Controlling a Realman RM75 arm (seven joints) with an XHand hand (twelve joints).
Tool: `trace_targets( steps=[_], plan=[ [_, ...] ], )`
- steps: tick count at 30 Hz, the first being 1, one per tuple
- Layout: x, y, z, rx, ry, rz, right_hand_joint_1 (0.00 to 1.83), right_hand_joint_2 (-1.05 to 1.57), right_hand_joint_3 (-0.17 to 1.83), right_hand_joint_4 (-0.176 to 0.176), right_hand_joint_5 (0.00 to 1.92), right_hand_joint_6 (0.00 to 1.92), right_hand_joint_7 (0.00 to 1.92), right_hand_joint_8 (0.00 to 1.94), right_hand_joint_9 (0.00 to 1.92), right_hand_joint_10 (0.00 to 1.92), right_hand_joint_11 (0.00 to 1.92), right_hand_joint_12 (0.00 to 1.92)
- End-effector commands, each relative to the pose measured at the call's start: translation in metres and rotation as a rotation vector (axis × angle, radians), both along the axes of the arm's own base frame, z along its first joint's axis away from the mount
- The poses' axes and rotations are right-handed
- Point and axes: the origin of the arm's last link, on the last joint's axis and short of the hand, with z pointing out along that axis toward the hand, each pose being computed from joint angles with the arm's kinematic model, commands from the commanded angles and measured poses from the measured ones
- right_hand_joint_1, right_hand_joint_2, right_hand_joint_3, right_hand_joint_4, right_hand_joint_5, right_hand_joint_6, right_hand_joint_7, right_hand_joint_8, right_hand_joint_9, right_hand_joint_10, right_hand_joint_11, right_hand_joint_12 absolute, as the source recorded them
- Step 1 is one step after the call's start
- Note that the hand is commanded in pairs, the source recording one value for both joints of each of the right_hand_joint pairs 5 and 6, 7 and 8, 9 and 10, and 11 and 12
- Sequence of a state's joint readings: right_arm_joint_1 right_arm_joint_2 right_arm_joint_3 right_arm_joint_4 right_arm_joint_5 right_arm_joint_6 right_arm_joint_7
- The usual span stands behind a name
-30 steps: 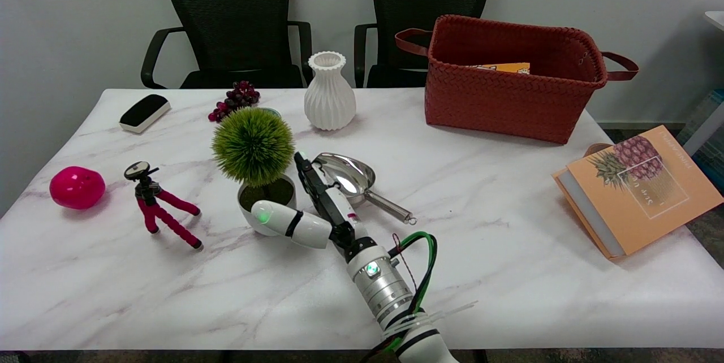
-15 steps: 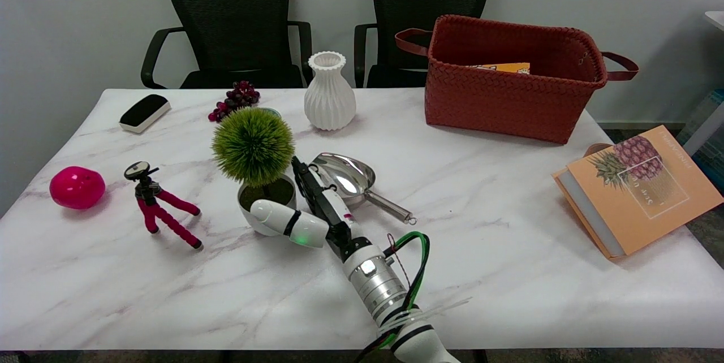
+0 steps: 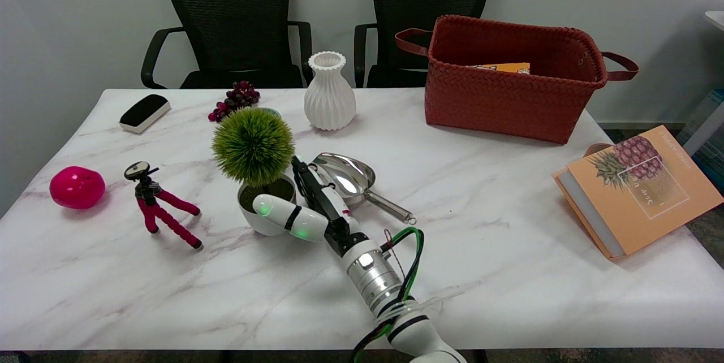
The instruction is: Pick up the potted plant.
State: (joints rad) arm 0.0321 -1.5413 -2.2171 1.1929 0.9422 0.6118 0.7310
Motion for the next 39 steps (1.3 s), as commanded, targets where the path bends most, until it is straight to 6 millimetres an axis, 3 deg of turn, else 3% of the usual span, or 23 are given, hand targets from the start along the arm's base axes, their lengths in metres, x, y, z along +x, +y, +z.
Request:
trace_targets(
  steps=[1,39],
  plan=[
    [-0.007,-0.016,0.001,0.008,-0.024,-0.02,0.66,0.53,0.07,0.0,0.0,0.0,0.0,0.0,0.0,0.0,0.0,0.0],
    [-0.006,-0.032,-0.013,0.06,-0.014,-0.045,0.87,0.27,0.2,0.0,0.0,0.0,0.0,0.0,0.0,0.0,0.0,0.0]
  ],
)
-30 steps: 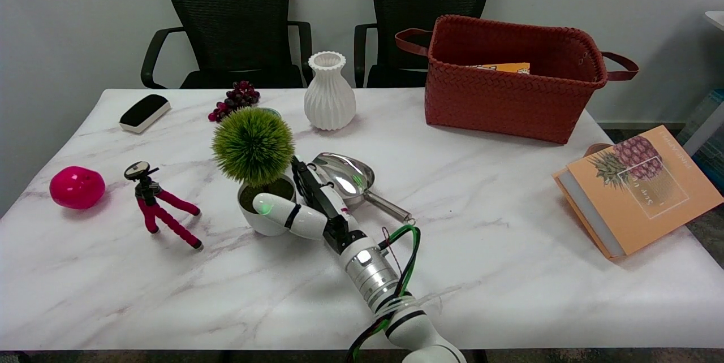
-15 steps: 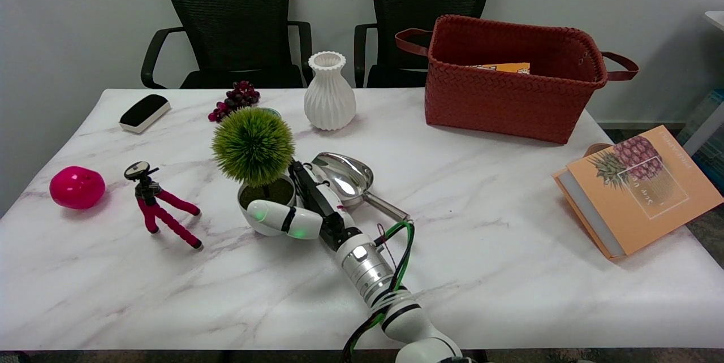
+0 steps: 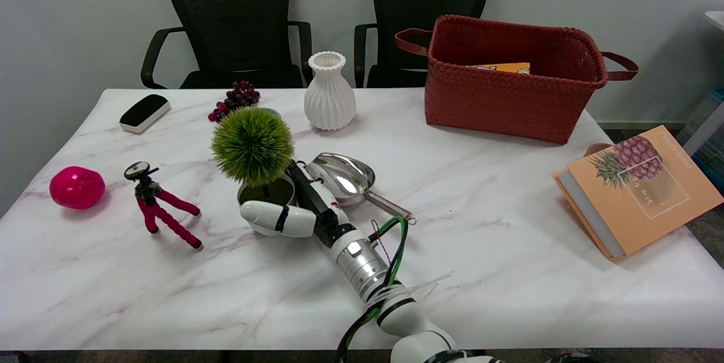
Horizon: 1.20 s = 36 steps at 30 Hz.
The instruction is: Pick up the potted plant.
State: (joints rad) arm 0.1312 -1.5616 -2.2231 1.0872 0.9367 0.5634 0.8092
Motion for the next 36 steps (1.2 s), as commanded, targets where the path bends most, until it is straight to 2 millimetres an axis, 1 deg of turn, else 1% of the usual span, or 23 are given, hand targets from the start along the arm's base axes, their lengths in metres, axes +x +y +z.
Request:
trace_targets(
  steps=[1,5,6,7,13,16,24,31,36],
  plan=[
    [-0.002,-0.007,-0.005,0.02,0.009,-0.016,0.88,0.27,0.2,0.0,0.0,0.0,0.0,0.0,0.0,0.0,0.0,0.0],
    [-0.005,-0.008,-0.005,0.024,0.017,-0.026,0.91,0.23,0.23,0.0,0.0,0.0,0.0,0.0,0.0,0.0,0.0,0.0],
    [-0.01,-0.009,0.002,0.009,0.035,-0.039,0.91,0.22,0.25,0.0,0.0,0.0,0.0,0.0,0.0,0.0,0.0,0.0],
    [-0.006,-0.008,-0.004,0.022,0.021,-0.031,0.92,0.21,0.27,0.0,0.0,0.0,0.0,0.0,0.0,0.0,0.0,0.0],
    [-0.012,-0.009,-0.001,0.013,0.031,-0.046,0.92,0.17,0.35,0.0,0.0,0.0,0.0,0.0,0.0,0.0,0.0,0.0],
    [-0.014,-0.009,0.001,0.01,0.035,-0.049,0.95,0.15,0.37,0.0,0.0,0.0,0.0,0.0,0.0,0.0,0.0,0.0],
    [-0.011,-0.006,0.003,0.003,0.033,-0.033,0.97,0.11,0.43,0.0,0.0,0.0,0.0,0.0,0.0,0.0,0.0,0.0],
    [-0.003,-0.003,0.001,0.007,0.045,0.006,0.98,0.09,0.47,0.0,0.0,0.0,0.0,0.0,0.0,0.0,0.0,0.0],
    [-0.003,-0.003,0.002,0.007,0.051,0.009,0.98,0.07,0.48,0.0,0.0,0.0,0.0,0.0,0.0,0.0,0.0,0.0]
  ],
)
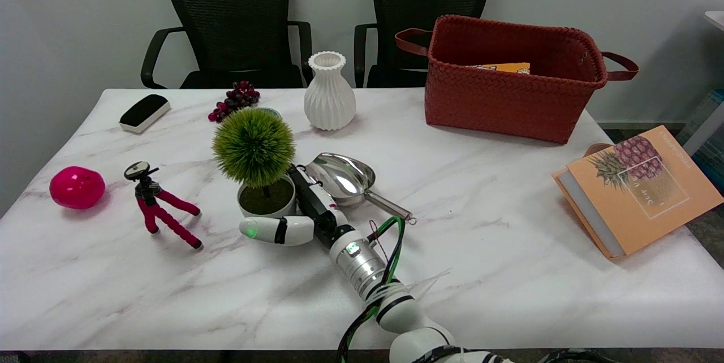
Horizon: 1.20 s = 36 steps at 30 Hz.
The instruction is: Pick up the potted plant.
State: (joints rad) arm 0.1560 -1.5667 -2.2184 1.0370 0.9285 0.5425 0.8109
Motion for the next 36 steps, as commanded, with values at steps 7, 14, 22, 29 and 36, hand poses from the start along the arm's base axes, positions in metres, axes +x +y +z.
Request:
trace_targets(
  steps=[7,14,22,29,36],
  plan=[
    [0.002,0.003,0.001,0.004,0.028,0.025,1.0,0.05,0.5,0.0,0.0,0.0,0.0,0.0,0.0,0.0,0.0,0.0],
    [-0.004,0.0,0.004,0.001,0.05,0.011,1.01,0.03,0.51,0.0,0.0,0.0,0.0,0.0,0.0,0.0,0.0,0.0],
    [-0.011,-0.005,0.004,0.002,0.075,0.0,1.03,-0.02,0.53,0.0,0.0,0.0,0.0,0.0,0.0,0.0,0.0,0.0],
    [-0.01,-0.009,0.004,0.005,0.082,0.003,1.04,-0.06,0.58,0.0,0.0,0.0,0.0,0.0,0.0,0.0,0.0,0.0],
    [-0.005,-0.013,0.003,0.007,0.094,0.027,1.04,-0.09,0.62,0.0,0.0,0.0,0.0,0.0,0.0,0.0,0.0,0.0]
  ],
)
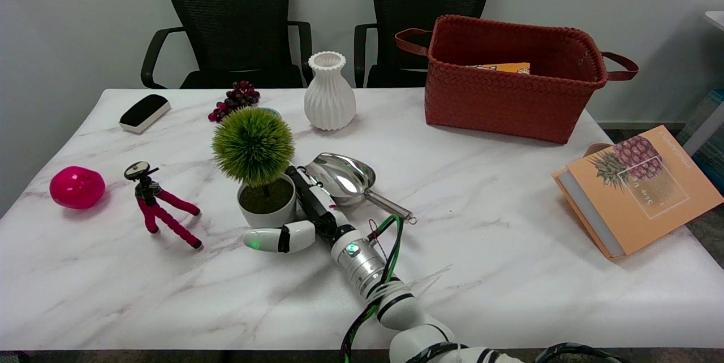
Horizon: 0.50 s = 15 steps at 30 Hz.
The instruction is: Pick up the potted plant.
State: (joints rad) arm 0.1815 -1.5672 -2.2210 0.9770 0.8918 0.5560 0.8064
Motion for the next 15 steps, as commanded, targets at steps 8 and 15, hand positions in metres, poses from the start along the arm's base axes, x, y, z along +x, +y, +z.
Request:
trace_targets(
  steps=[8,15],
  plan=[
    [0.0063,-0.012,0.001,0.001,0.034,0.037,1.05,-0.1,0.63,0.0,0.0,0.0,0.0,0.0,0.0,0.0,0.0,0.0],
    [0.0035,-0.013,0.0012,0.002,0.042,0.029,1.04,-0.12,0.64,0.0,0.0,0.0,0.0,0.0,0.0,0.0,0.0,0.0]
  ],
)
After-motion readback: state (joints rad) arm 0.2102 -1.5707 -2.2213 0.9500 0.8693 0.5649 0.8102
